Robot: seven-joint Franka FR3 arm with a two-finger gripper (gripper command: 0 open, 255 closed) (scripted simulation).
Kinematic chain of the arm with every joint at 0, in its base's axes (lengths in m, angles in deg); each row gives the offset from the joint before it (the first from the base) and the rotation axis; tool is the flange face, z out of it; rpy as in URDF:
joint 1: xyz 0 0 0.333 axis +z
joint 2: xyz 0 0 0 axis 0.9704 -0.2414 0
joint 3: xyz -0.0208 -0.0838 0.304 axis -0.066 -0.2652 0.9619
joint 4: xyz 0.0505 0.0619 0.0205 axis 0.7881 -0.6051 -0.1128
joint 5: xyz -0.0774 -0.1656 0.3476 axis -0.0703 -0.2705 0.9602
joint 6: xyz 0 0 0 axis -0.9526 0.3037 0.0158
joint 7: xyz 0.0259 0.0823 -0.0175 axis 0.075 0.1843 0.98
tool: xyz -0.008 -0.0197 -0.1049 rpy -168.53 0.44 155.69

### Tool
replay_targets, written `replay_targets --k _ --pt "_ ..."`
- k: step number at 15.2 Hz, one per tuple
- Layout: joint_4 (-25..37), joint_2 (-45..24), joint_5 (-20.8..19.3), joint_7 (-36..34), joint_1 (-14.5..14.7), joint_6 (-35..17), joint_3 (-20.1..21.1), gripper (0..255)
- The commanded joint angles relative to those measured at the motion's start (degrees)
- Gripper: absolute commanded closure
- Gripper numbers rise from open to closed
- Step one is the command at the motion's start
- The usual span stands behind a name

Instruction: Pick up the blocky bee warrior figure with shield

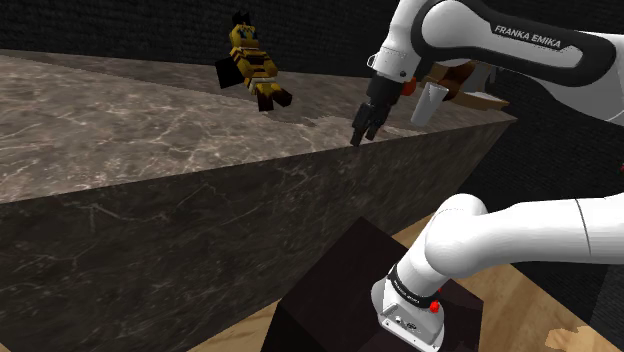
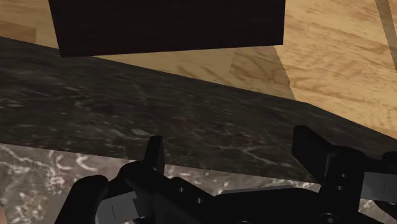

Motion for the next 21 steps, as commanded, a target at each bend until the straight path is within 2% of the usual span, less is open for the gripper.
replay_targets --k 1,11,21 --pt "0.0 0.0 0.0 0.0 0.0 0.0 0.0 0" --pt "14.7 -18.8 -2.4 -3.9 0.3 -10.3 4.0 0" --pt "35.3 -37.3 -8.1 -8.9 0.1 -13.6 7.5 0"
